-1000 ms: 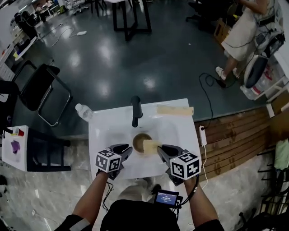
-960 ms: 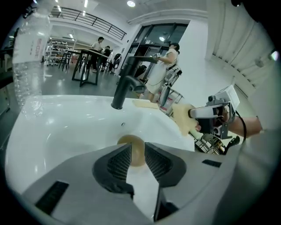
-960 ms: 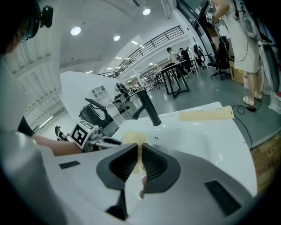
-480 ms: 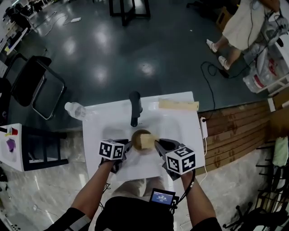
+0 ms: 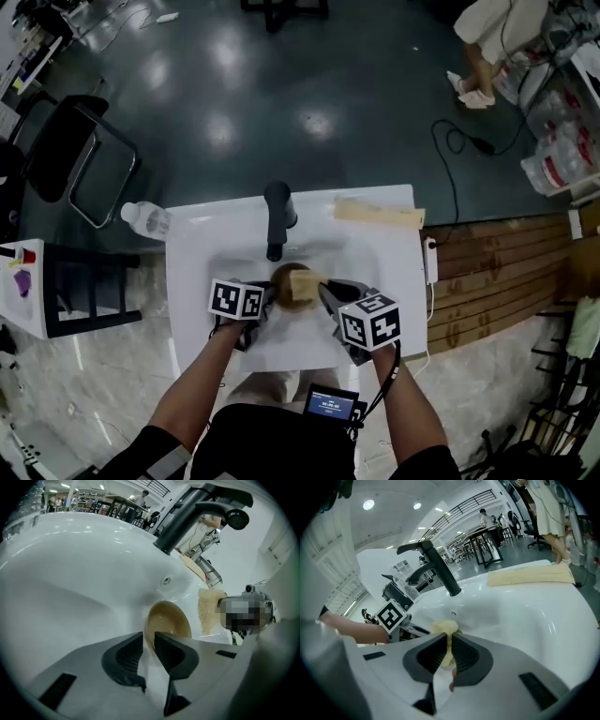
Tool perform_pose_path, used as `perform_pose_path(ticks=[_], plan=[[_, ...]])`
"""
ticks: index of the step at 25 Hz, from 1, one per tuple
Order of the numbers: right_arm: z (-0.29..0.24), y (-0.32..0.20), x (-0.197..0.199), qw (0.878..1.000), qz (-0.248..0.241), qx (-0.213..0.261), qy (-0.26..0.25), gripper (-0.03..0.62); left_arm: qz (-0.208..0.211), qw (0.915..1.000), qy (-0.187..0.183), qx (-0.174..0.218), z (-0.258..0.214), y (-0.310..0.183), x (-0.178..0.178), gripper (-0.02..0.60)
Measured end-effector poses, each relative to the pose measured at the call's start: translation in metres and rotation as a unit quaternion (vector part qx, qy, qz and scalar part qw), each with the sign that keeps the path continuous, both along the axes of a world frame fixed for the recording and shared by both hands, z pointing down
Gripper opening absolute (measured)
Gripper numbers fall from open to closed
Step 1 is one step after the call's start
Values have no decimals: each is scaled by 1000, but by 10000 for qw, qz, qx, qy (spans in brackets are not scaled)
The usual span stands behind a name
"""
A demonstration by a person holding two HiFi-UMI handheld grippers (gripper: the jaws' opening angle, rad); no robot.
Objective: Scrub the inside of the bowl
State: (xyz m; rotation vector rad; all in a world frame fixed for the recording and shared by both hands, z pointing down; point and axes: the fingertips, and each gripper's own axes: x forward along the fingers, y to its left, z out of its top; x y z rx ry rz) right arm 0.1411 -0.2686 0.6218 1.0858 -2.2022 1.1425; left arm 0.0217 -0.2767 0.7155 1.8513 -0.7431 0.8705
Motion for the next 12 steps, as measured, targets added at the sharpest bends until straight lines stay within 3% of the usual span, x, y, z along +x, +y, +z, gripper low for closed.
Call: perform_pose_path(ticks=[12], plan=[[32,-9,-26,9958,-727,-185,515,37,-380,9987,-326,-88,2,-10,1,18]])
